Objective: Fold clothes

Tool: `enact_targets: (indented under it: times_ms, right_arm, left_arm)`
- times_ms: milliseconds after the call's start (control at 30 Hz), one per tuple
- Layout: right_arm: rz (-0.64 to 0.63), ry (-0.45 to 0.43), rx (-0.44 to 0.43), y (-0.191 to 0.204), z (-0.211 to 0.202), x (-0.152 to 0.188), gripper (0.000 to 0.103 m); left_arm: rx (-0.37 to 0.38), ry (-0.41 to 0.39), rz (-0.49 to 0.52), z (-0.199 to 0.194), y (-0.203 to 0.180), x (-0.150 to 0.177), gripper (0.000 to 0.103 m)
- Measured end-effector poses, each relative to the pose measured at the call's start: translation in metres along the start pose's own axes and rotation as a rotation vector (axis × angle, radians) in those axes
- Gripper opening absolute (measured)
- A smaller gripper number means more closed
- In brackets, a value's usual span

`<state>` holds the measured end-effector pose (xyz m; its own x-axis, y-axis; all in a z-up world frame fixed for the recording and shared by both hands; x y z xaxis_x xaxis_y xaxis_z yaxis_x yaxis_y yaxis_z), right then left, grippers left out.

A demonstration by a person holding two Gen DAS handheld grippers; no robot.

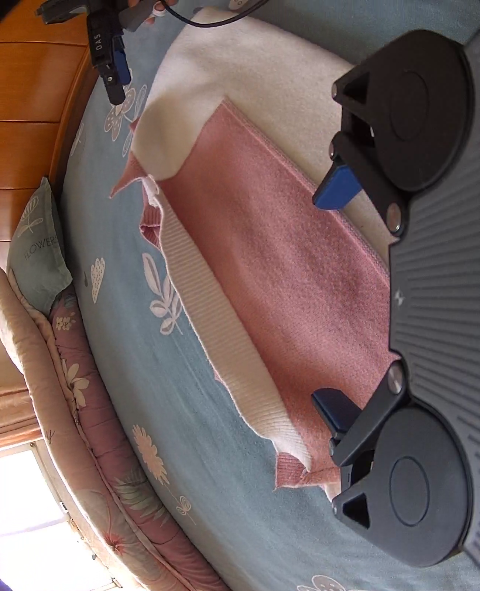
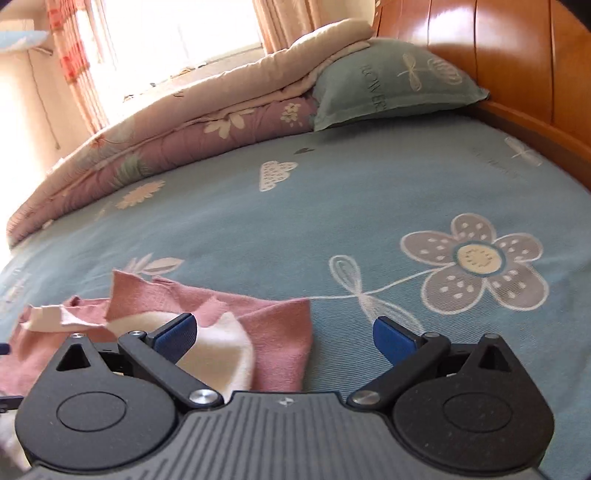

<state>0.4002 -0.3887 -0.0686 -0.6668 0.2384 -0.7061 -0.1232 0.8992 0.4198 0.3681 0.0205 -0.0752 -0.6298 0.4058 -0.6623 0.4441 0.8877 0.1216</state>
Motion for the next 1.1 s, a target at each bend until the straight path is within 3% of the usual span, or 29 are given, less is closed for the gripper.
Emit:
enact_targets:
  times_ms: [100,300,400,467,567,767,900,1033,1100]
  right_arm:
    - [0.130,0.073,-0.216,-0.007,0.012,-0.004,0.103]
    - [0.239,0.185,-0.351,-0.018,0.033,-0.002,0.103]
    - [0.330,0.193,-0.498,-0.017,0.033,-0.006,0.103]
    - [0.352,0.217,-0.536,-0.015,0.039,-0.007,0.103]
    - [0.355,0.269,-0.497,-0.018,0.060,-0.005,0.103]
    - [0.460,0.252,-0.615,-0.020,0.076,-0.016,0.103]
    - [0.403,0.249,-0.632,-0.020,0.082,-0.014,0.103]
    - [0.480,0.194,-0.637,-0.036,0.081,-0.021,0.098]
    - [0.441,0.177,-0.650,-0.028,0.071,-0.023,0.098]
  left_arm:
    - [0.107,0.018,-0.067,0.001,-0.001,0.002,0.102]
    - [0.323,0.056,-0.200,0.003,-0.003,0.005,0.102]
    - [0.431,0.075,-0.266,0.003,-0.004,0.007,0.102]
    - [0.446,0.079,-0.279,0.006,-0.004,0.007,0.102]
    - [0.455,0.084,-0.292,0.011,-0.003,0.007,0.102]
    - [0.473,0.081,-0.316,0.016,-0.001,0.009,0.102]
    - [0.481,0.069,-0.306,0.016,0.000,0.011,0.102]
    - [0.477,0.068,-0.312,0.016,0.000,0.011,0.102]
    - [0.474,0.064,-0.308,0.016,0.000,0.012,0.102]
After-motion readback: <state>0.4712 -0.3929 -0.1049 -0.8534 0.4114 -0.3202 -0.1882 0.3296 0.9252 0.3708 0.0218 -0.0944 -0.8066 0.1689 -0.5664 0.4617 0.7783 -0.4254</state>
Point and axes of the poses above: each gripper's, at about its wrist camera, not at the fingertips, and z roughly the way its jaws point, y to its left, x to its underside, the point moved 4 cm from there along z, roughly the way its jaws point, and after that the axes turned 4 degrees about -x, right-handed, at the moved point
